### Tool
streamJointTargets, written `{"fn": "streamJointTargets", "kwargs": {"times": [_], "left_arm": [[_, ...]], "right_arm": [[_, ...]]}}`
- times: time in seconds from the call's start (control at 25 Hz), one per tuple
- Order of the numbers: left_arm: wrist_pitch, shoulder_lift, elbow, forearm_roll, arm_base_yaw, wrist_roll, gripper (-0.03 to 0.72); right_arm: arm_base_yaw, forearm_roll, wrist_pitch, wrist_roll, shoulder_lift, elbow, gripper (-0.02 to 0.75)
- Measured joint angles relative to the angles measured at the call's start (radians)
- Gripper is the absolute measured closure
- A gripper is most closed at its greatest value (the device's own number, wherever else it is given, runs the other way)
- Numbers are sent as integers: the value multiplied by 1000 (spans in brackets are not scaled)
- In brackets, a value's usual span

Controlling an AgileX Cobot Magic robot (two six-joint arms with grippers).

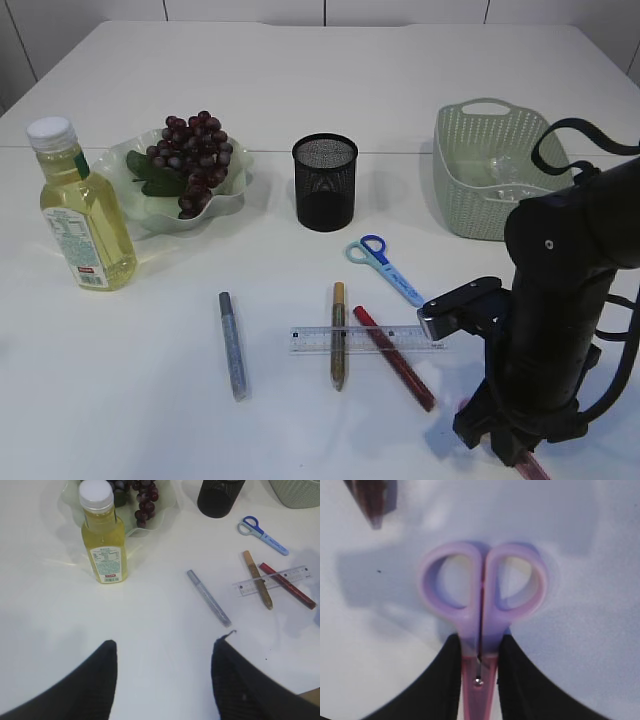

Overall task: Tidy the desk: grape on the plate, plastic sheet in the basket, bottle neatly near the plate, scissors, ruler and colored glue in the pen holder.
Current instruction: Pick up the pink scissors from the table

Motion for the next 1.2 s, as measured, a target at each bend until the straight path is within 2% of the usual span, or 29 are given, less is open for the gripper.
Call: {"fn": "streamJointTargets", "kwargs": {"times": [1.2], "left_arm": [[0,0,0,0,0,0,253]], "right_arm": [[0,4,-2,15,0,0,530]]}}
